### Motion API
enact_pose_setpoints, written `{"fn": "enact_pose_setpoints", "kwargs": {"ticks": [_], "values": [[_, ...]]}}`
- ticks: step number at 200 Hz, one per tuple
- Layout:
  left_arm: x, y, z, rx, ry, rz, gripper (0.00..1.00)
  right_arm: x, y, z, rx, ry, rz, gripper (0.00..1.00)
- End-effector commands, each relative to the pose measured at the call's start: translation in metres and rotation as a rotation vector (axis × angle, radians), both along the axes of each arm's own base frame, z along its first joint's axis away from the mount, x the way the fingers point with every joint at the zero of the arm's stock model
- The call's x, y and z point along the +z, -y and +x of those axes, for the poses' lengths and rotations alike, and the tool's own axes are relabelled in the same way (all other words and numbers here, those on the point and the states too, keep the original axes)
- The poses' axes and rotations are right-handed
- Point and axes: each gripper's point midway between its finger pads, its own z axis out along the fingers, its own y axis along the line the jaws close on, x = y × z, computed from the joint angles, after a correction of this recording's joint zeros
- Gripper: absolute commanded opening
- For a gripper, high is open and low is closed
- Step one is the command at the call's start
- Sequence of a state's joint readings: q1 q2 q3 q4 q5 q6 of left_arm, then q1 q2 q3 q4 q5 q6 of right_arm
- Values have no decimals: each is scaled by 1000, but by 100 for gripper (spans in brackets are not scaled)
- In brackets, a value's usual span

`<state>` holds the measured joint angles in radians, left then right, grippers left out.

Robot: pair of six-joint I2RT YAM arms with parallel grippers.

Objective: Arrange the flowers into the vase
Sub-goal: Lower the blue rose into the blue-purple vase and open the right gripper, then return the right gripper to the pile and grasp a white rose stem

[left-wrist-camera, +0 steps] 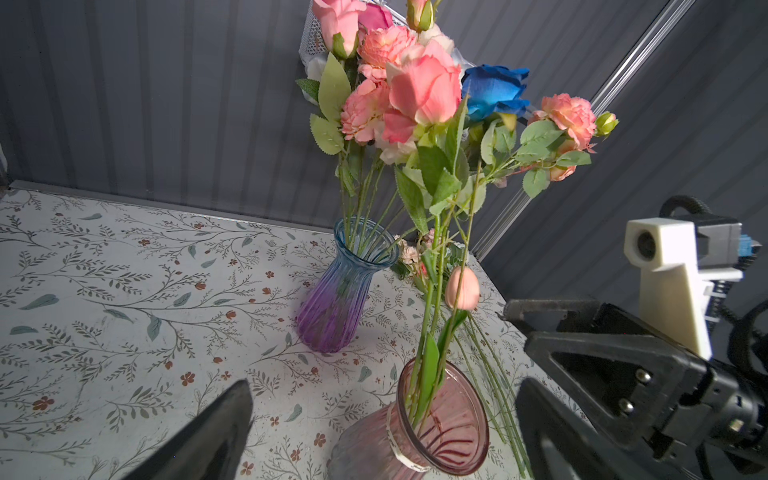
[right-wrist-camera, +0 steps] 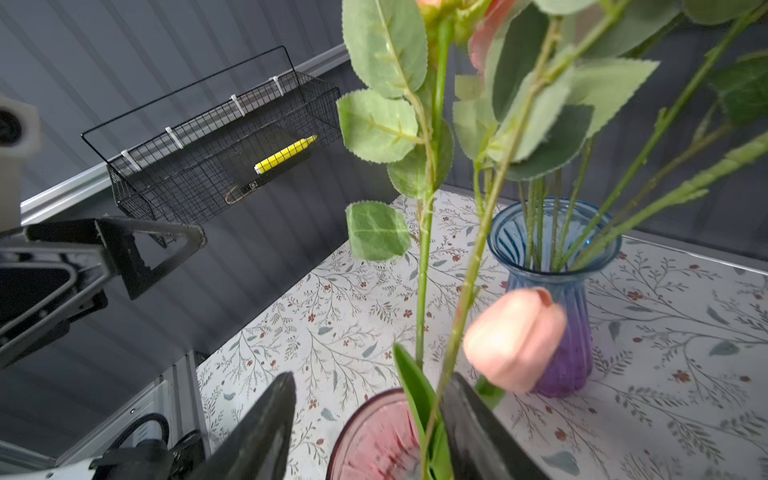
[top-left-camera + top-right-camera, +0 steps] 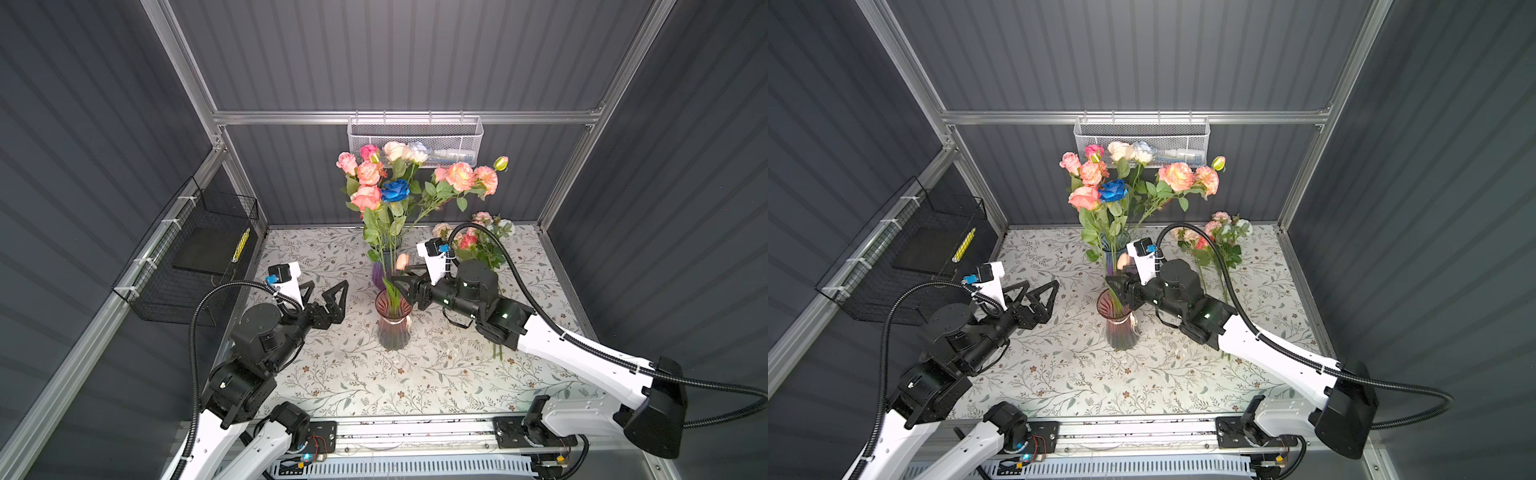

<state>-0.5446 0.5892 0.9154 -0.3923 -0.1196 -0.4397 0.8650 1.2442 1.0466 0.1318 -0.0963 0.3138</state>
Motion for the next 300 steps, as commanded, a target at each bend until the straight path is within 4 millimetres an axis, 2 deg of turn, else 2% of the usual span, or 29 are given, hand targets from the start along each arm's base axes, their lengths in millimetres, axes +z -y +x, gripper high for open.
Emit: {"fn": "enact_pose_setpoints", "kwargs": {"ticks": [1, 23, 30, 33, 37, 56, 91, 139, 173, 186, 221, 253, 270, 300], "values": [[6, 3, -1, -15, 15, -14, 100, -3, 13, -8, -24, -38, -6, 63], [4, 2, 0, -10, 14, -14, 100, -6, 26, -16, -43, -60, -4, 65], [4, 2, 0, -9, 16, -11, 100, -14, 29, -15, -57, -75, -21, 65], [4, 2, 0, -9, 17, -11, 100, -7, 36, -18, -65, -62, -4, 66], [3, 2, 0, -7, 16, -11, 100, -7, 40, -19, -78, -64, -6, 66], [3, 1, -1, -4, 18, -10, 100, -23, 62, -13, -187, -100, -52, 66], [-1, 1, 0, -5, 10, -5, 100, -84, 107, 15, -375, -292, -148, 63], [-3, 1, -1, -9, 4, -7, 100, -170, 183, 69, -633, -583, -234, 50], [-4, 4, -1, -18, -5, -11, 100, -218, 220, 113, -738, -751, -343, 52], [-4, 4, -1, -19, -5, -11, 100, -238, 232, 123, -770, -814, -393, 55], [0, -2, -5, -4, 4, -7, 100, -271, 244, 149, -788, -885, -470, 59], [-1, -4, -6, 3, 3, -3, 100, -293, 243, 158, -771, -944, -537, 58], [0, -4, -6, 5, 5, -6, 100, -301, 242, 160, -764, -963, -551, 51], [0, -4, -6, 5, 6, -4, 100, -303, 234, 163, -723, -953, -529, 29]]}}
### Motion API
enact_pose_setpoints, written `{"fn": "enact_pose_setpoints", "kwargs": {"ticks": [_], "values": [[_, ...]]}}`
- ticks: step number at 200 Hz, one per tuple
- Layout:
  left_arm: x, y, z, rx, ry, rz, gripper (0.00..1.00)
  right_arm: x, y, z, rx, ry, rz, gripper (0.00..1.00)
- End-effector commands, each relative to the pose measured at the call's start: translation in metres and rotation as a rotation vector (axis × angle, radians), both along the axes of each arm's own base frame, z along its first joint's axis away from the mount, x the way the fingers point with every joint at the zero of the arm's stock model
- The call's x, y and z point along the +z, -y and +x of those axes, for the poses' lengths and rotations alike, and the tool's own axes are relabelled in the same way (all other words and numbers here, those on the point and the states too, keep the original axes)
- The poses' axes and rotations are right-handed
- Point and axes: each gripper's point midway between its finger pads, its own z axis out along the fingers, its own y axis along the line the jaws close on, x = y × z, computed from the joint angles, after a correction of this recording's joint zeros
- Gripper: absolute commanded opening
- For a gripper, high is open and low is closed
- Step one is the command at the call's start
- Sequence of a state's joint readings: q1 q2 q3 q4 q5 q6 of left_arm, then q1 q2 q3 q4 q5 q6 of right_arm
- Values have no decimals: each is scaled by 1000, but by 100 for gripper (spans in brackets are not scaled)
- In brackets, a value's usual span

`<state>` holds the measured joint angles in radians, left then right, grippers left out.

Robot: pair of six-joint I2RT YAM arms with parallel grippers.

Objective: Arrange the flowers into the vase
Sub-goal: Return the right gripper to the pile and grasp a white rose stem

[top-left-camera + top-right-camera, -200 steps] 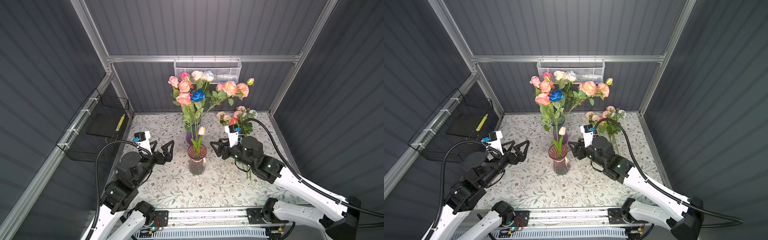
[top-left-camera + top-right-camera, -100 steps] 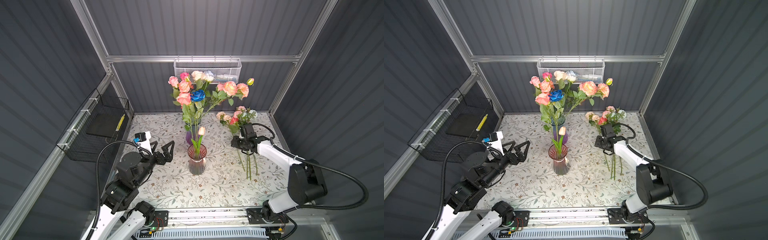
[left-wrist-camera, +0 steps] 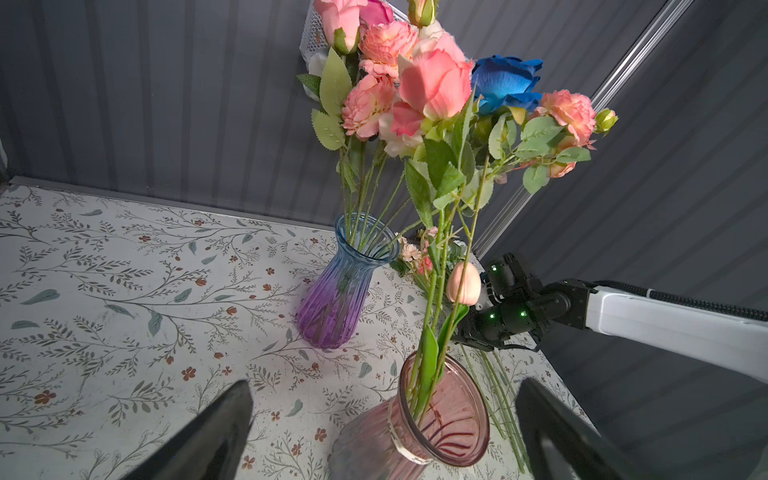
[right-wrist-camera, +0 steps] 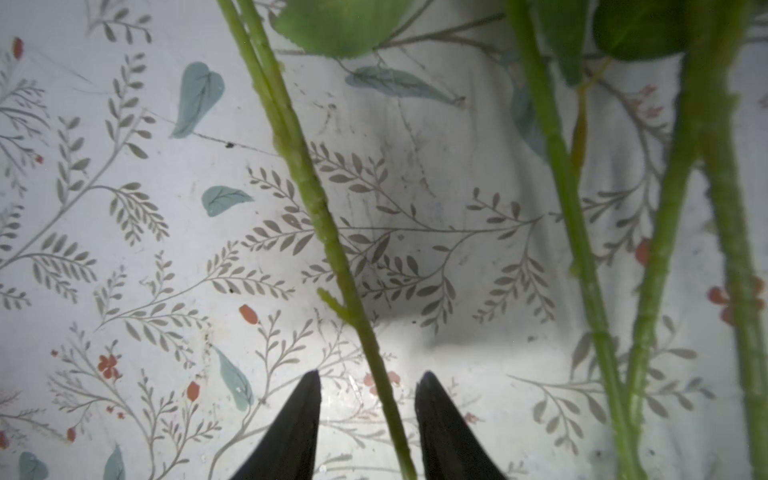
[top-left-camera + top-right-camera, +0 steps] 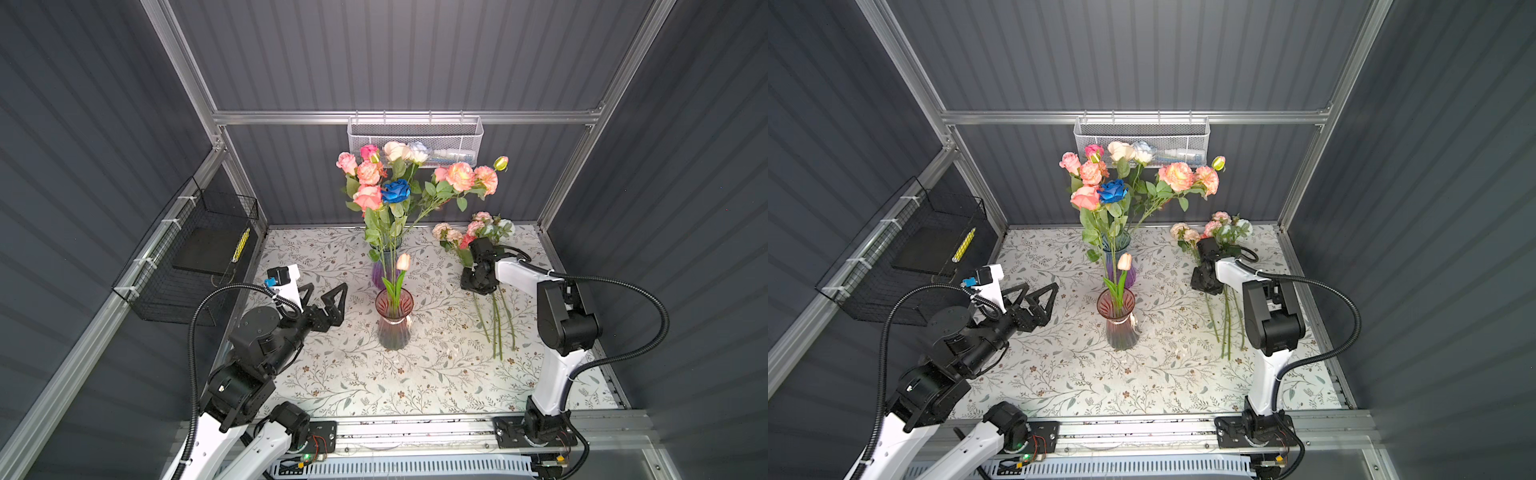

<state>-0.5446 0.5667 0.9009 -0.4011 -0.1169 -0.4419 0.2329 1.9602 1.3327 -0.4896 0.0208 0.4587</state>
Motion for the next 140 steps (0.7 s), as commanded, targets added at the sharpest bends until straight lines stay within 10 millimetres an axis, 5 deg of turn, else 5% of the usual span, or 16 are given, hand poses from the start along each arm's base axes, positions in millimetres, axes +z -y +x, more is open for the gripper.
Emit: {"fn": "enact_pose_setpoints", "kwargs": {"ticks": [1, 59, 81, 140], "values": [[4, -2, -2, 7, 8, -1, 100, 1, -5, -2, 31, -11, 21, 28], [4, -3, -2, 10, 6, -1, 100, 44, -40, 4, 169, 211, 215, 2], [5, -2, -1, 9, 8, 0, 100, 67, -46, -4, 173, 294, 281, 0], [10, -1, 1, 6, 16, -2, 100, 128, -24, -46, 43, 479, 337, 0]]}}
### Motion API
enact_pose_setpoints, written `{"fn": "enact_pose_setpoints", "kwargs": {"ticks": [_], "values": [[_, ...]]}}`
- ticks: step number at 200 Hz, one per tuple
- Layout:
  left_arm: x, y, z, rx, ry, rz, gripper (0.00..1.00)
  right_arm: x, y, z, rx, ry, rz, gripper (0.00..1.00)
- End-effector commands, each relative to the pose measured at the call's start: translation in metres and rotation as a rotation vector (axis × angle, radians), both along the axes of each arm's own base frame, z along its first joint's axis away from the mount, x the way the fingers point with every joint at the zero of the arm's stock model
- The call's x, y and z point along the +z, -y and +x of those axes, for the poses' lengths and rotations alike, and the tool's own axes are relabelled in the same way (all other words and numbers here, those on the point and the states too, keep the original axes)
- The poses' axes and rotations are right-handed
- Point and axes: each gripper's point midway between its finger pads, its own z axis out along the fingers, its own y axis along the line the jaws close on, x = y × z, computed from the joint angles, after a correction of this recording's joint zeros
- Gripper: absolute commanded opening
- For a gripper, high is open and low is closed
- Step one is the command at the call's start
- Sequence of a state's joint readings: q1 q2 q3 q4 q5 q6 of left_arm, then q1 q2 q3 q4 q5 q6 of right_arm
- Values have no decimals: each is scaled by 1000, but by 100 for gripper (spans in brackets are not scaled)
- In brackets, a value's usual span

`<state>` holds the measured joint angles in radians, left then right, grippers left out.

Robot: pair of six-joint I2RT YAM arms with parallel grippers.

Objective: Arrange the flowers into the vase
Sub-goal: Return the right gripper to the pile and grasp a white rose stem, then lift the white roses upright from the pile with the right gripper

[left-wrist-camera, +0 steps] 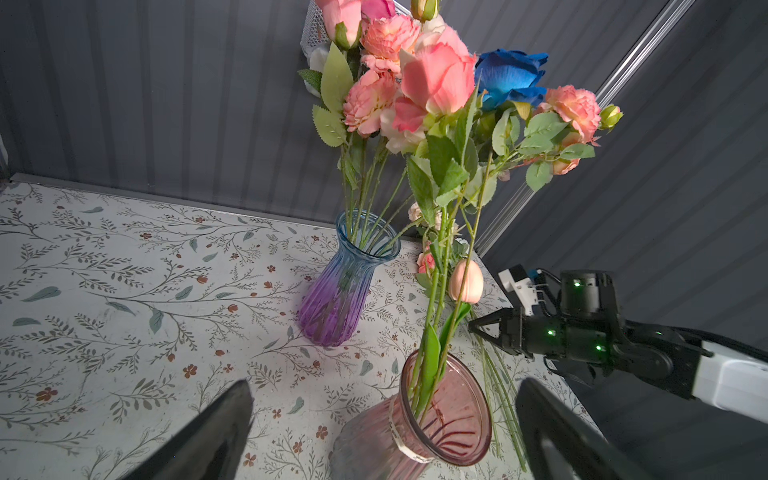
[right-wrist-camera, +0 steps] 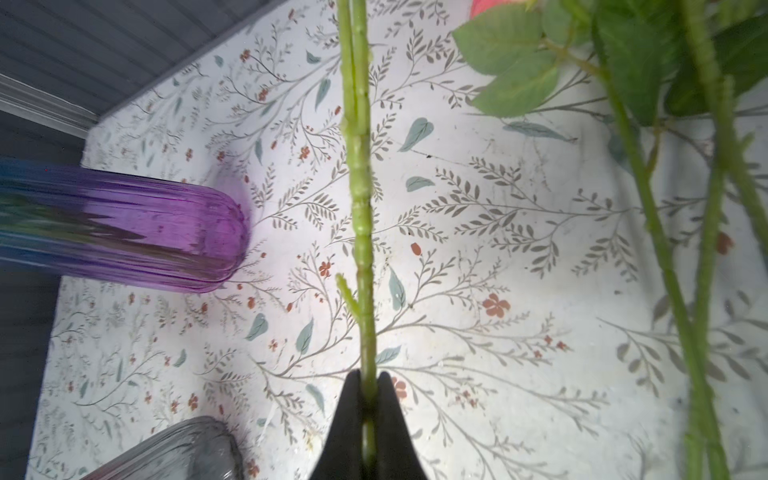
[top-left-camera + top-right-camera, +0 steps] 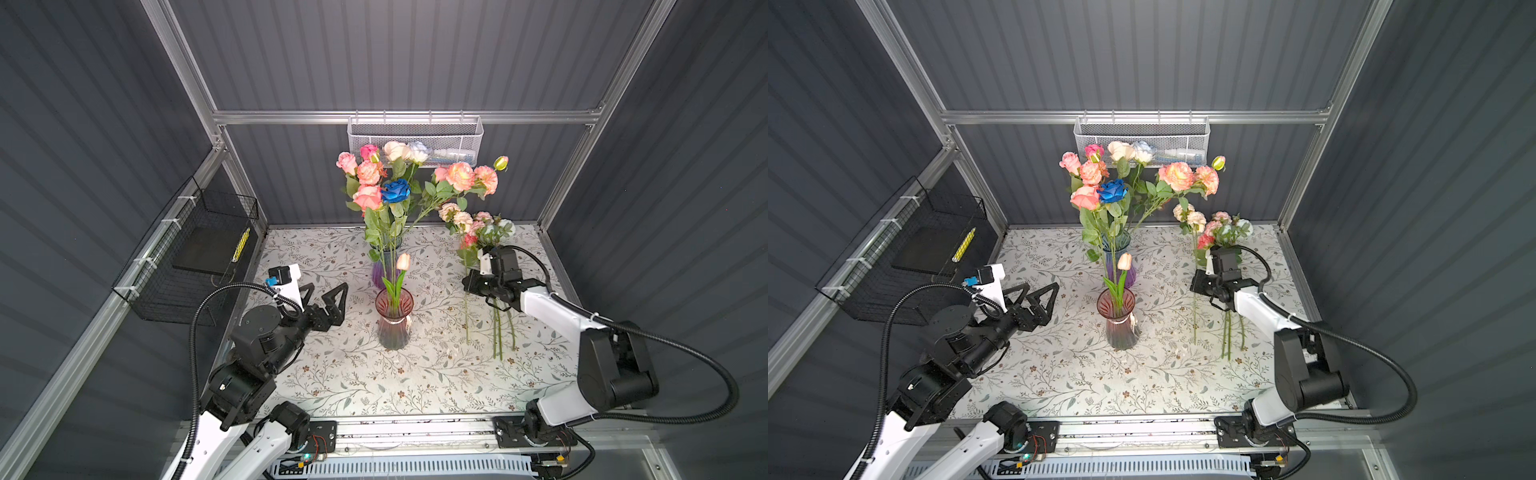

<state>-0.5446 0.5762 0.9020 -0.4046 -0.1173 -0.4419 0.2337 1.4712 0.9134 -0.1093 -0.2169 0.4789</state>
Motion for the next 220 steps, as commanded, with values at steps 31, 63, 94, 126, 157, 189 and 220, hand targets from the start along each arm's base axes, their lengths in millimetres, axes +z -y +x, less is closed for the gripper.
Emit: {"fn": "enact_pose_setpoints", "kwargs": {"ticks": [31, 63, 94, 126, 157, 189, 220], "values": [[15, 2, 1, -4, 31, -15, 100, 60, 28, -28, -177, 140, 50, 0], [18, 5, 2, -19, 31, -26, 100, 108, 50, -53, -267, 269, 63, 0], [22, 7, 3, -26, 33, -33, 100, 151, 68, -74, -343, 389, 81, 0], [27, 8, 2, -31, 42, -39, 100, 202, 83, -98, -393, 545, 124, 0], [38, 11, 0, -55, 62, -48, 100, 255, 72, -118, -295, 699, 198, 0], [60, 23, -6, -132, 110, -63, 100, 301, 30, -135, -50, 777, 302, 0], [90, 49, -17, -299, 174, -78, 100, 328, -24, -153, 190, 802, 273, 0]]}}
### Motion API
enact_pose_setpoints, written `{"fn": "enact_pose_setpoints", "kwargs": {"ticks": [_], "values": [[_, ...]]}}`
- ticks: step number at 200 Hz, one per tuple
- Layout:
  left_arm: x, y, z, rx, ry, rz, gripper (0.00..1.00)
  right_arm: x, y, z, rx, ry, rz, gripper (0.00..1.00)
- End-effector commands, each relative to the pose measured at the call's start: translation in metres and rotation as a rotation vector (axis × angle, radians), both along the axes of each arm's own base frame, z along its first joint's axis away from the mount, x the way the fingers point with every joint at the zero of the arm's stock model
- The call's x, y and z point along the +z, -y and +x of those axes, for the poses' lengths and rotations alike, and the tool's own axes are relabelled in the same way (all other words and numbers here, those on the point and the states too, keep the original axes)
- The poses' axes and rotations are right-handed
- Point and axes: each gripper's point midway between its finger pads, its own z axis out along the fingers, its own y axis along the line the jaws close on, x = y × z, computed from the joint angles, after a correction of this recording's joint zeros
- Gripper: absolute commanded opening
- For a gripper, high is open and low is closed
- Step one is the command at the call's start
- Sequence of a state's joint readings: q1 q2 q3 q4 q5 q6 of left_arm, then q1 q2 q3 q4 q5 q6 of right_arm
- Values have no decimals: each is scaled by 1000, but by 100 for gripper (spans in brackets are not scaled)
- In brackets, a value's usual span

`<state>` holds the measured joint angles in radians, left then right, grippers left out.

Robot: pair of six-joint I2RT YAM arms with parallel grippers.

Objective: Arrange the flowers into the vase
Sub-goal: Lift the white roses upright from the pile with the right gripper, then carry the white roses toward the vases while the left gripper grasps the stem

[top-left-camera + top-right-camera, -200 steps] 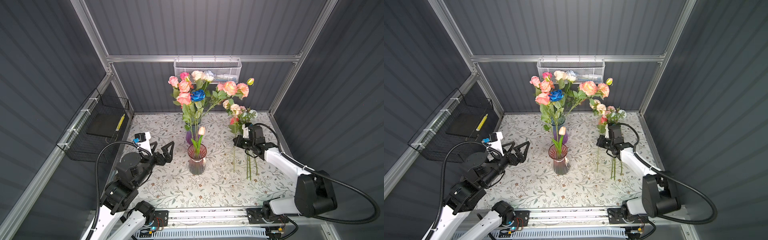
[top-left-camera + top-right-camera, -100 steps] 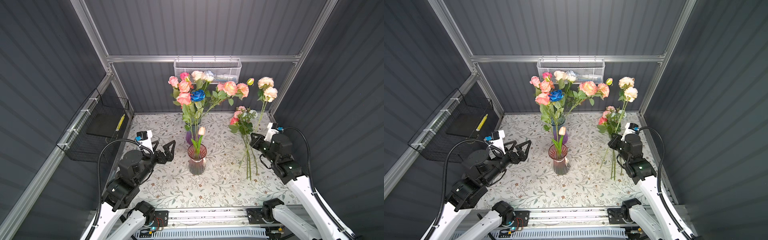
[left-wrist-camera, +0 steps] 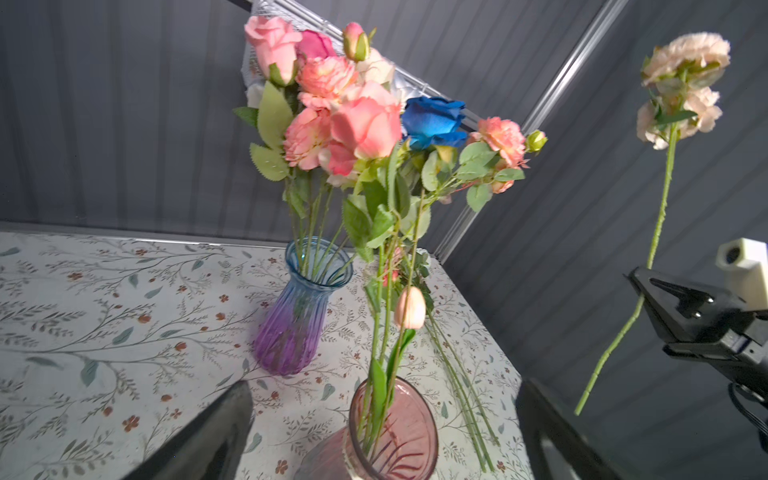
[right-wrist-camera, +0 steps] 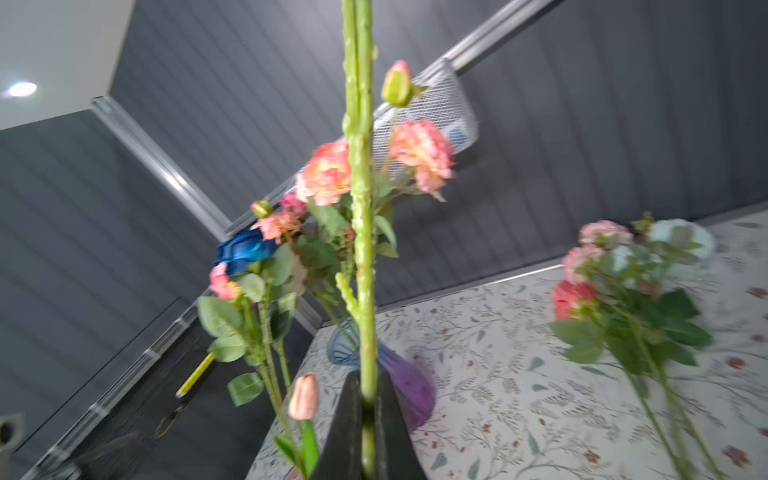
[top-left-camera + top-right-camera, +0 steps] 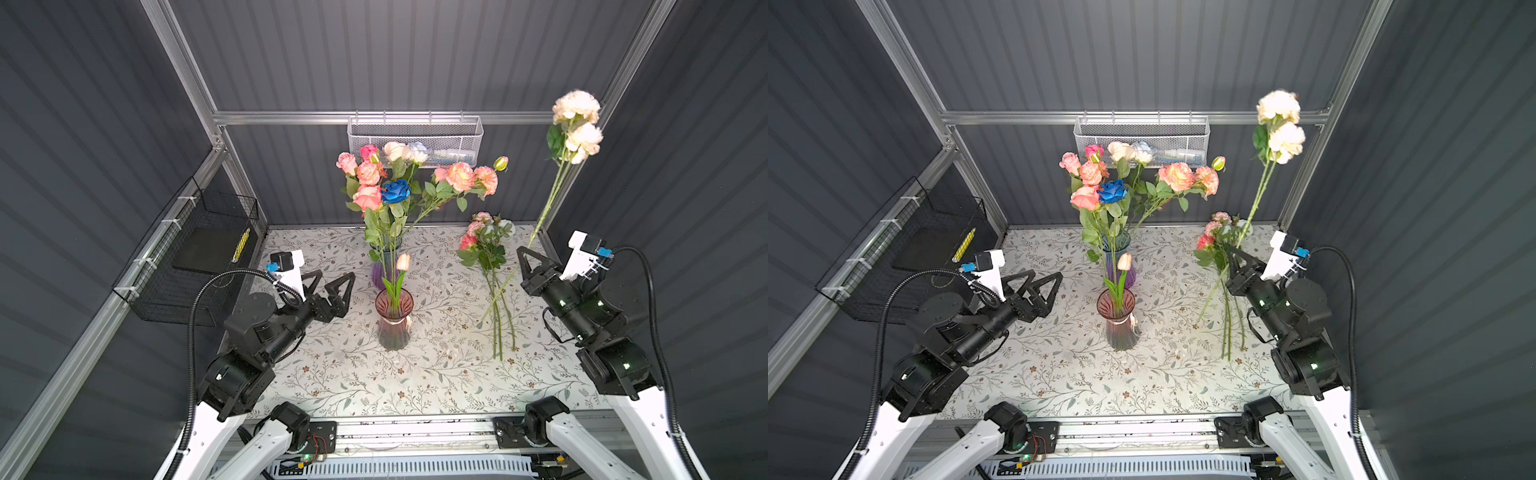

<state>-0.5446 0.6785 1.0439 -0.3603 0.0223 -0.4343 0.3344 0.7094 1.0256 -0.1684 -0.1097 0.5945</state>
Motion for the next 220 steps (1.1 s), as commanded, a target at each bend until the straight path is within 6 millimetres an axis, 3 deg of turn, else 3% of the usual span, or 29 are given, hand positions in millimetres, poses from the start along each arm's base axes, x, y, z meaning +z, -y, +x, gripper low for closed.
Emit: {"fn": "enact_pose_setpoints", "kwargs": {"ticks": [1, 49, 88, 141, 150, 186, 220], "values": [[41, 23, -16, -164, 112, -30, 100, 27, -48, -21, 204, 96, -104, 0], [90, 61, -41, -451, 237, -137, 99, 40, -142, -58, 533, 150, -214, 0], [108, 82, -49, -614, 272, -221, 87, 37, -194, -76, 677, 165, -219, 0], [100, 94, -40, -666, 234, -256, 70, 40, -223, -87, 754, 187, -195, 0], [99, 95, -38, -664, 230, -253, 67, 28, -235, -83, 773, 162, -215, 0], [97, 99, -33, -667, 219, -243, 55, 17, -245, -86, 808, 144, -245, 0], [100, 99, -35, -674, 230, -242, 25, 7, -246, -83, 796, 114, -272, 0]]}}
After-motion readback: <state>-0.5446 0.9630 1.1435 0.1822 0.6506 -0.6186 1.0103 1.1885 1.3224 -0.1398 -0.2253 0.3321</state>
